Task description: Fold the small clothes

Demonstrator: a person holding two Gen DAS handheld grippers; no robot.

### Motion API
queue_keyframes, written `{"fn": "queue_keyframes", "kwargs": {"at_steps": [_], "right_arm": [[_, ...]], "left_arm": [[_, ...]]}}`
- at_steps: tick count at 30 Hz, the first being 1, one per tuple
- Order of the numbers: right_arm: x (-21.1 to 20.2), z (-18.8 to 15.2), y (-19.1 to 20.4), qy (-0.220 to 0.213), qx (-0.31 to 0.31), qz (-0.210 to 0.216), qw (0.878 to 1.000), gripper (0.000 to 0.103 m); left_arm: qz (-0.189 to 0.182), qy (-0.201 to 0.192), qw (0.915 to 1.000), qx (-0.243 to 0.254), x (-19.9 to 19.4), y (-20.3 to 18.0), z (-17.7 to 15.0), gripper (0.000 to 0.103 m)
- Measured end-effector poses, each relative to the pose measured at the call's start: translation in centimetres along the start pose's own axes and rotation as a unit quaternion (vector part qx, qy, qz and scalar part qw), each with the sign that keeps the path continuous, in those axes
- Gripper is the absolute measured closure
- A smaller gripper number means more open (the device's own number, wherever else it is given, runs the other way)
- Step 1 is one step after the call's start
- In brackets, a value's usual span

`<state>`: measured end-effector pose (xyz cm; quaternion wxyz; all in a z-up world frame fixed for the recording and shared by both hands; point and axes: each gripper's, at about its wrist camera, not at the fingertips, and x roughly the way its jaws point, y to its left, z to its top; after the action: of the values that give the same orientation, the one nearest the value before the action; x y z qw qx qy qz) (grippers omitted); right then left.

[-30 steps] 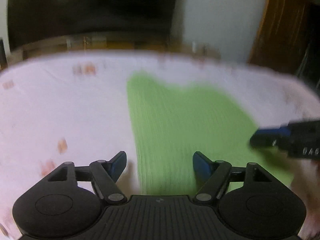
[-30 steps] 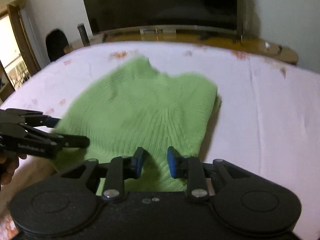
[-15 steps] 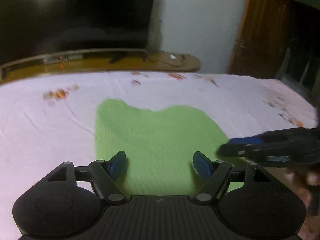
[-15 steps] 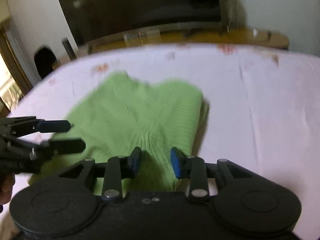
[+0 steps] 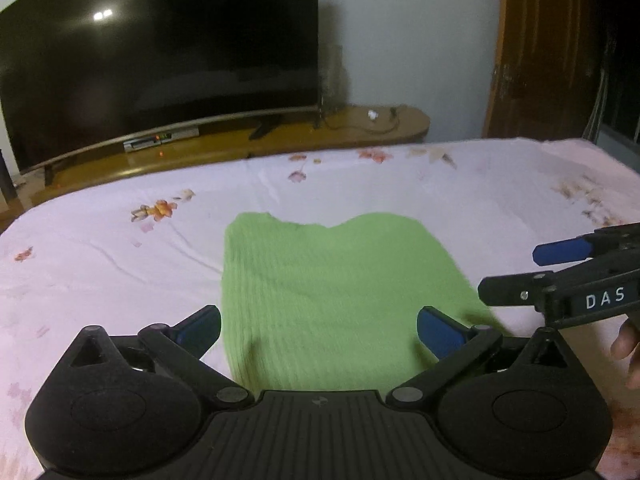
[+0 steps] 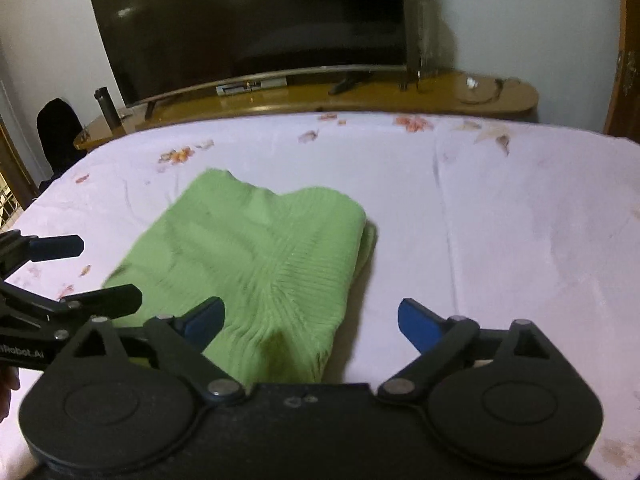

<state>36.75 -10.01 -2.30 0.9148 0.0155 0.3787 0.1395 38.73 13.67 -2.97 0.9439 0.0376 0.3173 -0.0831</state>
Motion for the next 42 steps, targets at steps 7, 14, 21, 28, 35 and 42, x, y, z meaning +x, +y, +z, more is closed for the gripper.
{"fn": "queue_keyframes", "kwargs": {"at_steps": [7, 14, 21, 28, 35, 42], "right_arm": [[-8.8, -1.2, 0.7, -0.081, 0.011, 0.001, 0.997, 0.001], [-18.3, -7.8, 1.6, -0.086, -0.004, -0.022, 0.996, 0.001], [-24.8, -13.9, 3.0, -0.082, -0.007, -0.036, 0.996, 0.001], [-27.4, -14.9, 5.0, -0.107, -0.026, -0.041, 0.993, 0.001], [-28.4, -14.1, 6.3, -0.132, -0.033, -0.043, 0.99, 0.001], [-28.5, -13.6, 7.0, -0.141, -0.043, -0.039, 0.988, 0.001]], "left_arm": [[0.014, -0.032, 0.9993, -0.011, -8.0, -2.3, -1.8, 0.0], [0.037, -0.055, 0.9952, -0.071, -18.1, -5.2, -7.4, 0.0], [0.042, -0.058, 0.9945, -0.077, -24.8, -8.0, -12.6, 0.0], [0.05, -0.083, 0.9931, -0.067, -28.0, -8.8, -12.8, 0.0], [0.056, -0.102, 0.9908, -0.069, -29.3, -8.7, -12.3, 0.0], [0.059, -0.111, 0.9897, -0.068, -29.8, -8.6, -11.8, 0.0]]}}
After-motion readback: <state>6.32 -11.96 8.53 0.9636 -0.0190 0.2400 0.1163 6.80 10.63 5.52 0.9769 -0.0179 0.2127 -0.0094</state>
